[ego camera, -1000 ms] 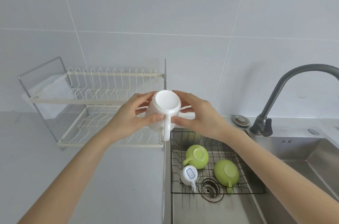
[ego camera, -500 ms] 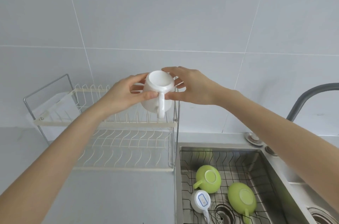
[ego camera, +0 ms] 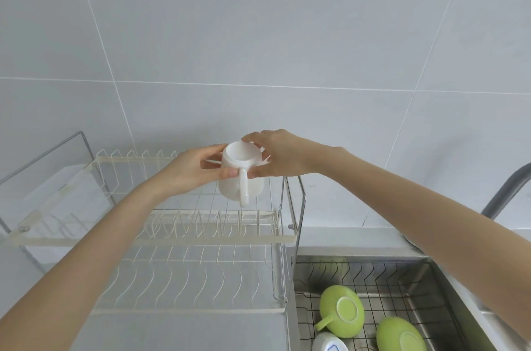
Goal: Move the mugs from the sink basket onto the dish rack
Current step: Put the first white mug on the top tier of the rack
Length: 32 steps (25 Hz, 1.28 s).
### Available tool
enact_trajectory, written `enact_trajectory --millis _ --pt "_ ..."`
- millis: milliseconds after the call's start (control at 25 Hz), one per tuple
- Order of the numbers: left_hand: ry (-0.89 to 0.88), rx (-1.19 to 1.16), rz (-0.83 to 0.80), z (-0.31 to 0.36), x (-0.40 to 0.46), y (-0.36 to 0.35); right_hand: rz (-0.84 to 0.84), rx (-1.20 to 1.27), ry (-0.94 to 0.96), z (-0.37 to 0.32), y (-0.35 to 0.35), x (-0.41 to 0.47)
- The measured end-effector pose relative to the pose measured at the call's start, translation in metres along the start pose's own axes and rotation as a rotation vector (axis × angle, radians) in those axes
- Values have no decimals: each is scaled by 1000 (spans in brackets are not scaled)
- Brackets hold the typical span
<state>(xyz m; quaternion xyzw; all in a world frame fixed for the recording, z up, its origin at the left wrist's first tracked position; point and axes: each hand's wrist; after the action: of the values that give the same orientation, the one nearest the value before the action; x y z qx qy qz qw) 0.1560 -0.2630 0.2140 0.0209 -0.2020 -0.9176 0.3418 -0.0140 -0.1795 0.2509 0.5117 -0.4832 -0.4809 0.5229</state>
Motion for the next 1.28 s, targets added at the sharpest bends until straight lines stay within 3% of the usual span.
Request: enact_trajectory --millis 480,1040,1280 --pt "210 45 -78 -38 15 4 -207 -111 -37 -8 -30 32" --pt "278 83 -141 -34 9 6 -244 -127 -49 -16 -32 31" --pt "281 325 -46 -8 0 6 -196 -175 0 -13 -12 10"
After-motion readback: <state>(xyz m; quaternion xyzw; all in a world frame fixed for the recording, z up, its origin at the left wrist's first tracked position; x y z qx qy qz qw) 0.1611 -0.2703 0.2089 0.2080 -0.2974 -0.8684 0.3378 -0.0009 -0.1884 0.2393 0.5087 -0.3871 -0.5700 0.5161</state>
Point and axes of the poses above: each hand's wrist, its own x-axis towards the middle knuckle, its own y-axis out of the back of the hand, z = x × y, and after that the axes turned 14 degrees about -x, right-handed
